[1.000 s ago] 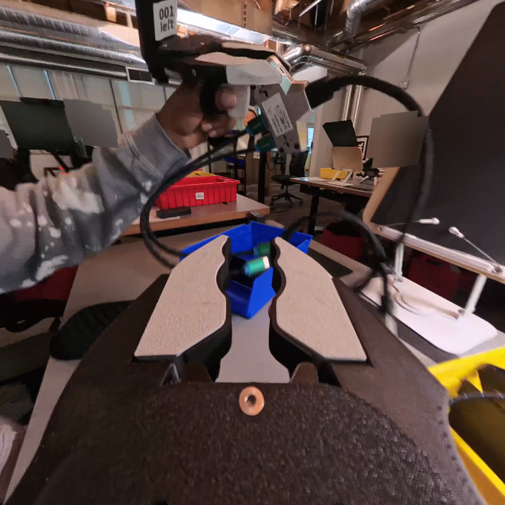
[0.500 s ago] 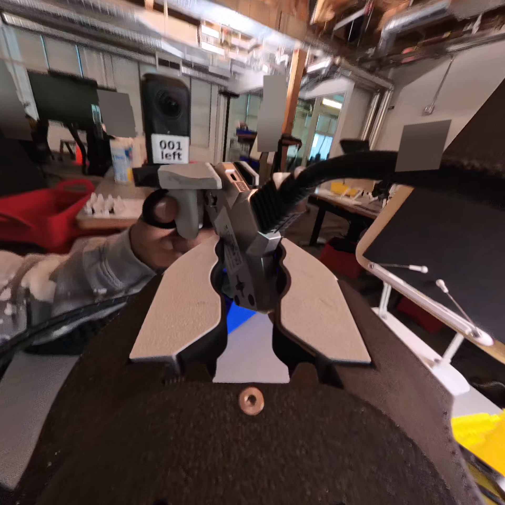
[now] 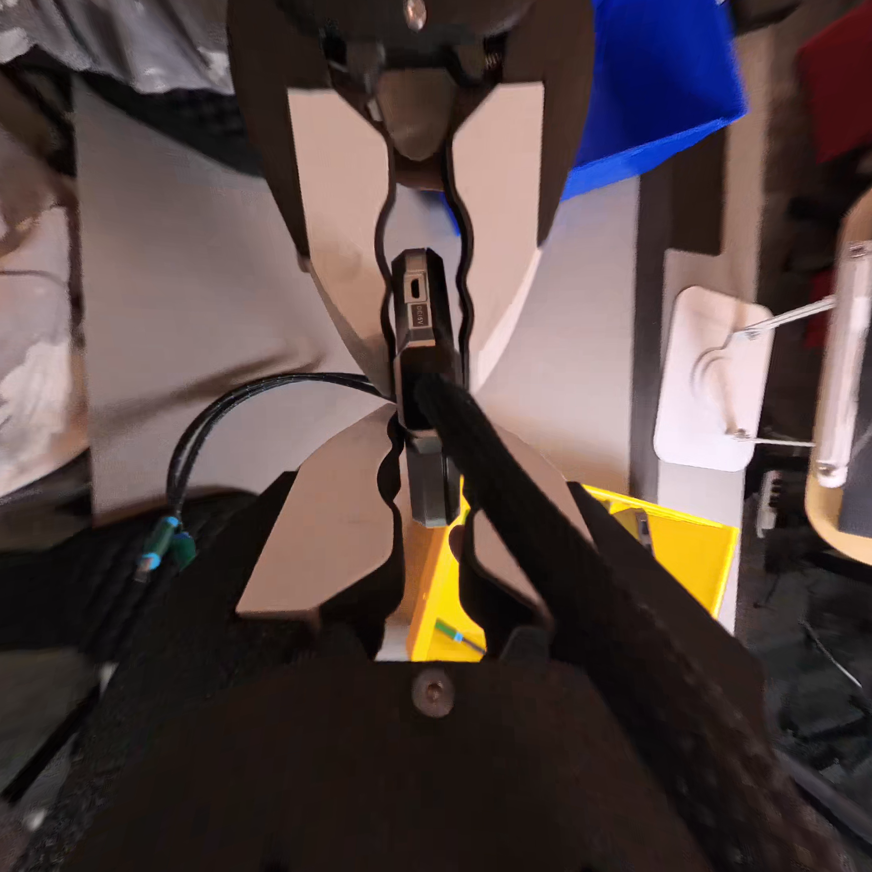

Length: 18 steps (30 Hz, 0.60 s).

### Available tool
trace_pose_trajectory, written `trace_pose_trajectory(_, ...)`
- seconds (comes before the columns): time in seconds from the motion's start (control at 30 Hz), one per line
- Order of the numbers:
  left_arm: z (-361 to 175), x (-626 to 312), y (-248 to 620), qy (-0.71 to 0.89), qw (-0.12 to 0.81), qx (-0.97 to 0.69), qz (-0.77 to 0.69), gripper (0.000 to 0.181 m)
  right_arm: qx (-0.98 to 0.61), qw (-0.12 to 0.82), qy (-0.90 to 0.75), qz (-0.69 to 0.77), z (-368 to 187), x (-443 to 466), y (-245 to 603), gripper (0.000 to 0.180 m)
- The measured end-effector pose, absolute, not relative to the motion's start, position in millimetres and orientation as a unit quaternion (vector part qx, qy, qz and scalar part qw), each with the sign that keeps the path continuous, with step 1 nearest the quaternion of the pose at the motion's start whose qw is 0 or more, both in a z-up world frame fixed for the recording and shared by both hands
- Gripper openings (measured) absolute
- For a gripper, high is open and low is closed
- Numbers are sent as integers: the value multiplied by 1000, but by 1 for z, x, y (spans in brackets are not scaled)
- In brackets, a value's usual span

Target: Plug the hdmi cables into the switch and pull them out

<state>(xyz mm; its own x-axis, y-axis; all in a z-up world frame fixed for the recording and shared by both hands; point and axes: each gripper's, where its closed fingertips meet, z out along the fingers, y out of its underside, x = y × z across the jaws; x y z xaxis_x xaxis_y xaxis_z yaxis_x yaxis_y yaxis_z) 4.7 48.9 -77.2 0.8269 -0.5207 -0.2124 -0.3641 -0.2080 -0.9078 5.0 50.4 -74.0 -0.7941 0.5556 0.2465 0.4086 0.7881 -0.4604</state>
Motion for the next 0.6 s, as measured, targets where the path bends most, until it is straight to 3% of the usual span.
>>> trace_pose_trajectory(0.07, -82, 11, 55, 296, 562, -771, -45, 23, -262, 160, -939, 152, -75, 8, 54, 22)
trace_pose_trajectory(0.17, -66, 5, 57, 248, 617, -741, -94, 23, -258, 203, -929, 173, -57, -2, 53, 21)
trace_pose_trajectory(0.37, -72, -17, 53, 168, 626, -707, -282, 22, -285, 247, -890, 257, -63, -5, 54, 46)
trace_pose_trajectory(0.5, -81, -17, 55, 133, 614, -671, -395, 23, -311, 257, -881, 246, -104, -4, 74, 47)
trace_pose_trajectory(0.6, -84, -13, 58, 129, 614, -651, -427, 22, -308, 246, -864, 311, -104, -2, 72, 36)
